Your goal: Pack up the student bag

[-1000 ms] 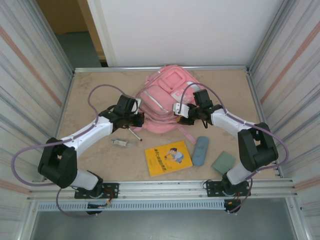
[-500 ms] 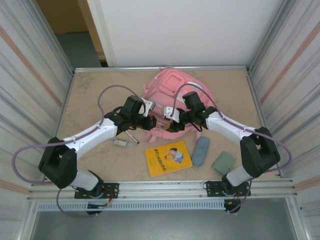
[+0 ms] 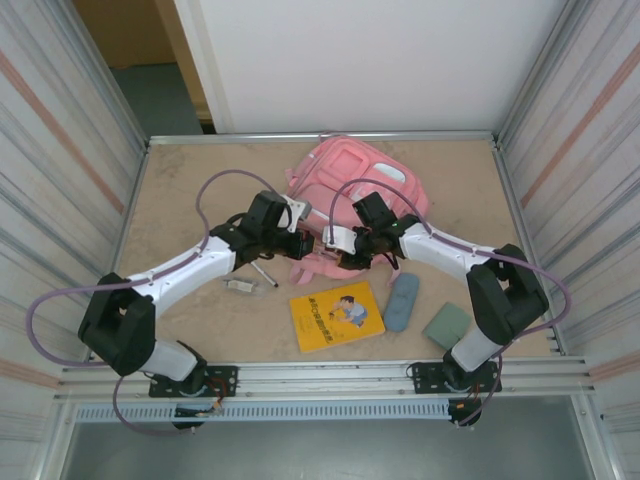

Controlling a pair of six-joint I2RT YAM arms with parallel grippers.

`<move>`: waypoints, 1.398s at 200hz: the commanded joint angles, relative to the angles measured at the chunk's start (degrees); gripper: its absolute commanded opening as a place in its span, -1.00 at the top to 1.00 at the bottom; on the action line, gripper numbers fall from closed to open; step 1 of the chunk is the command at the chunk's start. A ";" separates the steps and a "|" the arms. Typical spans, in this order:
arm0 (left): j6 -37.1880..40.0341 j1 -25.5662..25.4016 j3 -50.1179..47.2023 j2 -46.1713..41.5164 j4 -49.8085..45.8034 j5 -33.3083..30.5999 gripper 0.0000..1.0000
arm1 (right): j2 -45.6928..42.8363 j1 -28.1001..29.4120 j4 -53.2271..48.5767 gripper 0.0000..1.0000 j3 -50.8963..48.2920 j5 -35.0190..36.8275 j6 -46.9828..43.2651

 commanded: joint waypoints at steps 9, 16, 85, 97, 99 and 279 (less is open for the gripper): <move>0.50 -0.02 -1.24 0.19 1.35 0.15 1.00 | -2.11 -0.26 3.69 0.84 -1.36 2.75 0.24; 0.61 0.09 -1.72 0.20 1.15 -0.23 1.00 | -3.04 -0.44 4.47 0.86 -2.17 1.57 0.02; -0.78 12.27 -5.99 2.70 1.17 0.16 1.00 | -8.50 -3.56 7.54 1.00 -1.94 -5.53 -2.91; -0.47 14.87 -6.36 2.88 3.11 3.04 1.00 | -8.73 -3.56 6.67 1.00 -0.99 -5.06 -4.74; -0.21 15.04 -6.31 2.89 3.33 3.44 1.00 | -8.69 -3.56 6.41 1.00 -0.78 -4.94 -5.00; -11.31 2.59 -4.12 5.94 10.43 7.39 0.30 | -5.55 -3.56 -0.12 1.00 6.71 -7.24 -9.22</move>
